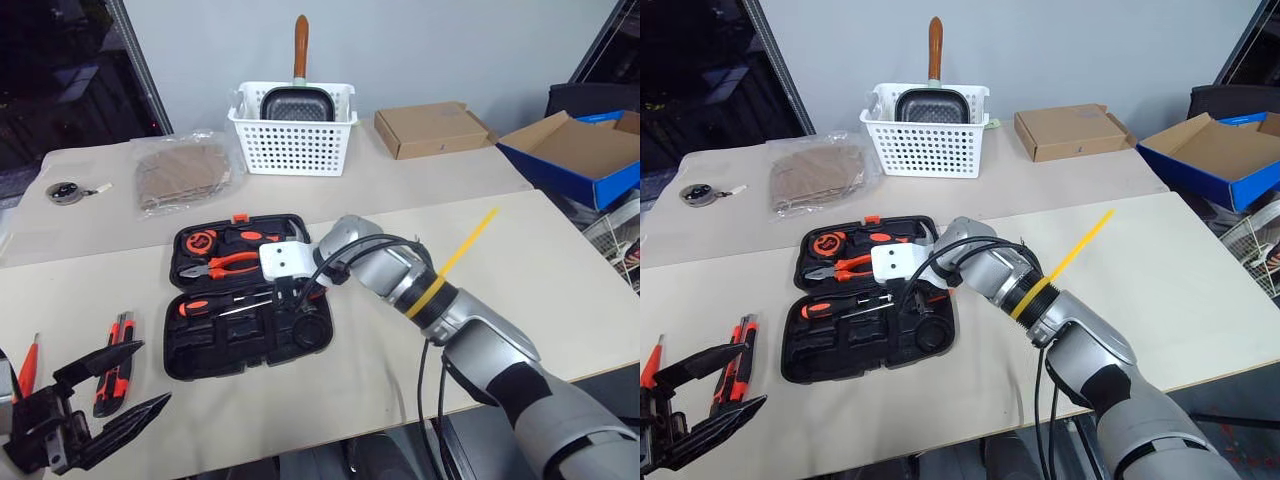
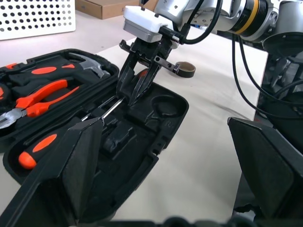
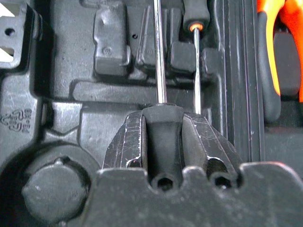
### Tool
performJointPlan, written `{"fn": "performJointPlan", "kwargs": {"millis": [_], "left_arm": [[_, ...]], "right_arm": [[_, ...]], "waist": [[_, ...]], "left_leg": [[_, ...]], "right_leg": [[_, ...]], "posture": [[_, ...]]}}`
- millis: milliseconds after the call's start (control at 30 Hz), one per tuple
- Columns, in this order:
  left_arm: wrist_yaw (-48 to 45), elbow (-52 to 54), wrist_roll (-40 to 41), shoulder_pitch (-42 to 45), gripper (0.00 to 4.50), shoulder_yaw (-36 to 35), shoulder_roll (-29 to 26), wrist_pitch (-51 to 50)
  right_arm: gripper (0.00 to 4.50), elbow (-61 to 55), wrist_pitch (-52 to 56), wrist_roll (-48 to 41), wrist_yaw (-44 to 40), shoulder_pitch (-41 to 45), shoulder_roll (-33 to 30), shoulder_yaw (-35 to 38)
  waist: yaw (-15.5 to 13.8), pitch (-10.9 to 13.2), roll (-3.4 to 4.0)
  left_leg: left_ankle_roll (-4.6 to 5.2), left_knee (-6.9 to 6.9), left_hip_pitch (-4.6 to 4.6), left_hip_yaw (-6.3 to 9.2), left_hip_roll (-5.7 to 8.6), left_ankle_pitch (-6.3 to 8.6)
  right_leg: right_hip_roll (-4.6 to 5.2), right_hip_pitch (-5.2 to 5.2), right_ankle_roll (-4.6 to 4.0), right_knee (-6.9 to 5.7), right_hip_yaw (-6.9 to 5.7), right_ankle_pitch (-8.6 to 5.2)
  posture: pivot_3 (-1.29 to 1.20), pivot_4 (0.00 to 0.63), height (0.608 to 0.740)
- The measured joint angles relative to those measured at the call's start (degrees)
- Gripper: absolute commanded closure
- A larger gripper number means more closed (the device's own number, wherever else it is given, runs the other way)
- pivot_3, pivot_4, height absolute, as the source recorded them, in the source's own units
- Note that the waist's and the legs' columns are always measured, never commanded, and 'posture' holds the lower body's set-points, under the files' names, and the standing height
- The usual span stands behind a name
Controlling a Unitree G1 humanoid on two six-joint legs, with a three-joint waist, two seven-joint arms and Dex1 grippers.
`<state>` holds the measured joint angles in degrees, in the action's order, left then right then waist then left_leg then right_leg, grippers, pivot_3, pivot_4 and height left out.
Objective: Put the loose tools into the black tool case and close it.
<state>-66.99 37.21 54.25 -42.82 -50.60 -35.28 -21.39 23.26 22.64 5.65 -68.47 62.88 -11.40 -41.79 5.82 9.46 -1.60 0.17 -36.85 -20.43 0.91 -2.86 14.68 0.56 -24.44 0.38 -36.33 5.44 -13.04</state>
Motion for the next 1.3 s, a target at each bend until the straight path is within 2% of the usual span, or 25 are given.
{"fn": "performJointPlan", "kwargs": {"millis": [133, 333, 400, 533, 667, 833, 967, 1133, 1300], "left_arm": [[1.1, 0.8, -0.1, 0.0, 0.0, 0.2, 0.1, 0.0], [1.7, 1.3, -0.1, 0.1, 0.0, 0.5, 0.2, 0.0], [2.1, 1.3, -0.2, 0.3, 0.0, 0.9, 0.2, 0.0], [2.5, 1.4, -0.2, 0.9, 0.0, 1.4, 0.1, 0.0], [2.6, 1.2, -0.2, 1.7, 0.0, 1.7, -0.8, 0.0], [2.7, 0.1, -0.2, 3.7, 0.0, 2.7, -1.9, 0.0], [2.8, -0.6, -0.4, 4.7, 0.0, 3.9, -2.5, -0.1], [2.9, -1.0, -0.7, 5.3, 0.0, 4.6, -2.7, -0.1], [2.8, -1.2, -0.9, 4.9, 0.0, 4.8, -2.6, 0.0]], "right_arm": [[3.79, 6.4, -1.1, 1.8, 1.0, 1.1, 2.8, 0.7], [3.79, 10.0, -3.7, 2.7, 0.3, 1.2, 4.0, 1.8], [2.74, 11.3, -4.4, 3.2, 0.1, 1.2, 4.7, 2.2], [1.52, 11.7, -4.8, 3.2, -0.2, 0.9, 4.8, 4.3], [1.52, 9.7, -1.8, 1.1, -3.1, 0.0, 4.6, 7.4], [1.52, 3.3, 5.2, -6.7, -8.9, -0.8, 3.6, 13.0], [2.57, -1.9, 9.4, -10.7, -7.9, -1.5, 3.8, 16.8], [4.32, -7.6, 10.6, -11.5, -0.6, -8.3, 3.8, 20.1], [4.41, -15.3, 8.0, -9.9, 7.1, -17.9, 1.1, 20.3]], "waist": [[0.5, 0.0, -0.04], [1.0, -0.1, -0.06], [1.1, -0.1, -0.05], [1.1, -0.2, -0.08], [1.2, -0.2, -0.17], [1.3, -0.1, -0.11], [1.2, -0.1, -0.09], [1.1, -0.1, -0.11], [1.0, -0.1, -0.12]], "left_leg": [[-0.01, 0.0, 0.22, -0.03, 0.0, 0.0], [-0.02, -0.01, 0.38, 0.05, 0.01, -0.02], [-0.02, -0.01, 0.45, 0.05, 0.01, -0.02], [-0.03, 0.0, 0.37, 0.06, 0.01, -0.01], [-0.16, 0.0, 0.18, 0.1, 0.0, 0.1], [-0.11, 0.07, -0.03, 0.18, 0.0, 0.25], [-0.14, 0.08, -0.08, 0.21, 0.01, 0.29], [-0.15, 0.07, -0.09, 0.22, 0.02, 0.29], [-0.15, 0.07, -0.09, 0.2, 0.02, 0.28]], "right_leg": [[-0.02, 0.09, -0.07, -0.23, 0.06, -0.05], [-0.07, 0.14, -0.2, -0.48, 0.04, -0.14], [-0.08, 0.19, -0.34, -0.48, 0.05, -0.23], [-0.09, 0.16, -0.18, -0.47, 0.04, -0.21], [-0.08, 0.01, -0.21, -0.45, 0.03, -0.26], [-0.09, -0.22, -0.54, -0.49, 0.0, -0.17], [-0.07, -0.23, -0.54, -0.47, -0.04, -0.18], [-0.06, -0.23, -0.43, -0.48, -0.05, -0.25], [-0.06, -0.24, -0.37, -0.48, -0.02, -0.29]], "posture": [[0.0, 0.15, 0.74], [0.0, 0.15, 0.74], [0.0, 0.15, 0.74], [0.0, 0.15, 0.74], [0.0, 0.15, 0.74], [0.0, 0.15, 0.74], [0.0, 0.15, 0.74], [0.0, 0.15, 0.74], [0.0, 0.15, 0.74]]}}
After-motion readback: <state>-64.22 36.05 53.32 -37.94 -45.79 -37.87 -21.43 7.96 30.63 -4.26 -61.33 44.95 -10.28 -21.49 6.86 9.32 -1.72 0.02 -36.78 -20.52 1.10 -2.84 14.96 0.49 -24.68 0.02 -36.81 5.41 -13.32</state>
